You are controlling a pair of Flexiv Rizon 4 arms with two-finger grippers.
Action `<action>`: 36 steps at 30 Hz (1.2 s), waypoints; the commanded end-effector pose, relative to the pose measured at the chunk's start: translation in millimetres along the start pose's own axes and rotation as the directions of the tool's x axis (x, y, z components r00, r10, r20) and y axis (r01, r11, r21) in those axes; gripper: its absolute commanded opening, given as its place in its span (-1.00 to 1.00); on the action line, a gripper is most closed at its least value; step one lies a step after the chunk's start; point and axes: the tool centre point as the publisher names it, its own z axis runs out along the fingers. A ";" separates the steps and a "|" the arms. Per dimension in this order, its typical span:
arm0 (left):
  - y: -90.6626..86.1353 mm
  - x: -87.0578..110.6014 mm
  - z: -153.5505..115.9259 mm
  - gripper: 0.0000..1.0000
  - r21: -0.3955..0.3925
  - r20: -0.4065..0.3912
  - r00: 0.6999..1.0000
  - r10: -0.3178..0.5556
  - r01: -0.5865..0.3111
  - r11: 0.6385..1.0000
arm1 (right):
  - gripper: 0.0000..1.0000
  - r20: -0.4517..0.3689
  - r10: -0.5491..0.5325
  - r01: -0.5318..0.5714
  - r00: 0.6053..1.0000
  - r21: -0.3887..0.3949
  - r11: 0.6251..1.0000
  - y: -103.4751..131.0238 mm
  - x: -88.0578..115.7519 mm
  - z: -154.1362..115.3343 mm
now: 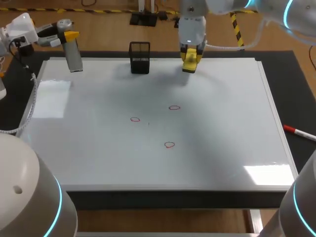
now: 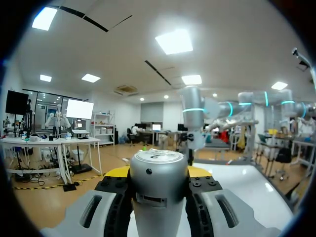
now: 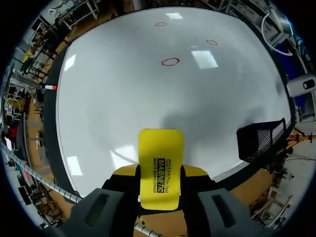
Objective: Pick up the inspection probe, press it on each red-marked spot on the whiteboard one by one, put down the probe, pick up the eraser, and wipe off all the red marks.
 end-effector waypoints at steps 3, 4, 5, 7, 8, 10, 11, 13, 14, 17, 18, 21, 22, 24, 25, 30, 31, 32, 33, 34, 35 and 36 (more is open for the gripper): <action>-1.1 1.2 -0.2 -1.00 -0.001 0.002 1.000 0.001 -0.001 1.000 | -1.00 0.004 0.031 -0.032 0.999 0.078 0.996 21.8 48.6 -12.4; -1.1 1.2 -0.2 -1.00 -0.001 0.002 1.000 0.001 -0.001 1.000 | -1.00 0.007 0.040 -0.040 0.999 0.079 0.996 23.5 53.2 -12.7; -1.1 1.2 -0.2 -1.00 -0.001 0.002 1.000 0.001 -0.001 1.000 | -1.00 0.007 0.045 -0.045 0.999 0.082 0.996 25.8 57.8 -12.8; -1.1 1.2 -0.2 -1.00 -0.001 0.002 1.000 0.001 -0.001 1.000 | -1.00 0.004 0.062 -0.062 0.998 0.087 0.994 29.9 66.9 -12.6; -1.1 1.2 -0.2 -1.00 -0.001 0.002 1.000 0.001 -0.001 1.000 | -1.00 0.004 0.069 -0.069 0.998 0.091 0.993 32.6 72.0 -12.6; -1.1 1.2 -0.2 -1.00 -0.001 0.002 1.000 0.001 -0.001 1.000 | -1.00 0.005 0.088 -0.088 0.996 0.093 0.992 37.4 82.1 -11.8; -1.1 1.2 -0.2 -1.00 -0.001 0.002 1.000 0.001 -0.001 1.000 | -1.00 0.004 0.098 -0.098 0.995 0.094 0.991 39.9 87.4 -11.2; -1.1 1.2 -0.2 -1.00 -0.001 0.002 1.000 0.001 -0.001 1.000 | -1.00 0.008 0.122 -0.122 0.993 0.091 0.988 45.3 96.9 -10.0; -1.1 1.2 -0.2 -1.00 -0.001 0.002 1.000 0.001 -0.001 1.000 | -1.00 0.007 0.131 -0.131 0.991 0.091 0.987 47.2 101.6 -9.3; -1.1 1.2 -0.2 -1.00 -0.001 0.002 1.000 0.001 -0.001 1.000 | -1.00 0.011 0.157 -0.157 0.988 0.087 0.984 50.8 117.3 -6.5; -1.1 1.2 -0.2 -1.00 -0.001 0.002 1.000 0.001 -0.001 1.000 | -1.00 0.011 0.162 -0.162 0.987 0.088 0.983 52.5 122.0 -5.6; -1.1 1.2 -0.2 -1.00 -0.001 0.002 1.000 0.001 -0.001 1.000 | -1.00 0.016 0.188 -0.189 0.982 0.082 0.979 63.8 132.6 -3.2; -1.1 1.2 -0.2 -1.00 -0.001 0.002 1.000 0.001 -0.001 1.000 | -1.00 0.015 0.200 -0.201 0.980 0.079 0.976 65.9 137.5 -1.5; -1.1 1.2 -0.2 -1.00 -0.001 0.002 1.000 0.001 -0.001 1.000 | -1.00 0.018 0.218 -0.219 0.976 0.073 0.973 70.0 147.0 1.3; -1.1 1.2 -0.2 -1.00 -0.001 0.002 1.000 0.001 -0.001 1.000 | -1.00 0.021 0.227 -0.228 0.974 0.067 0.971 72.9 150.9 2.7; -1.1 1.2 -0.2 -1.00 -0.001 0.002 1.000 0.001 -0.001 1.000 | -1.00 0.030 0.261 -0.262 0.965 0.050 0.964 78.7 166.0 8.6; -1.1 1.2 -0.2 -1.00 -0.001 0.002 1.000 0.001 -0.001 1.000 | -1.00 0.032 0.269 -0.270 0.963 0.044 0.962 79.8 167.1 9.2; -1.1 1.2 -0.2 -1.00 -0.001 0.002 1.000 0.001 -0.001 1.000 | -1.00 0.043 0.276 -0.278 0.960 0.040 0.960 80.5 168.6 9.7; -1.1 1.2 -0.2 -1.00 -0.001 0.002 1.000 0.001 -0.001 1.000 | -1.00 0.045 0.282 -0.283 0.958 0.034 0.958 81.7 169.1 10.0; -1.1 1.2 -0.2 -1.00 -0.001 0.002 1.000 0.001 -0.001 1.000 | -1.00 0.046 0.295 -0.296 0.954 0.027 0.955 82.4 170.5 10.7; -1.1 1.2 -0.2 -1.00 -0.001 0.002 1.000 0.001 -0.001 1.000 | -1.00 0.054 0.295 -0.296 0.954 0.026 0.955 82.4 172.0 11.4; -1.1 1.2 -0.2 -1.00 -0.001 0.002 1.000 0.001 -0.001 1.000 | -1.00 0.054 0.295 -0.296 0.954 0.026 0.955 82.4 172.0 11.4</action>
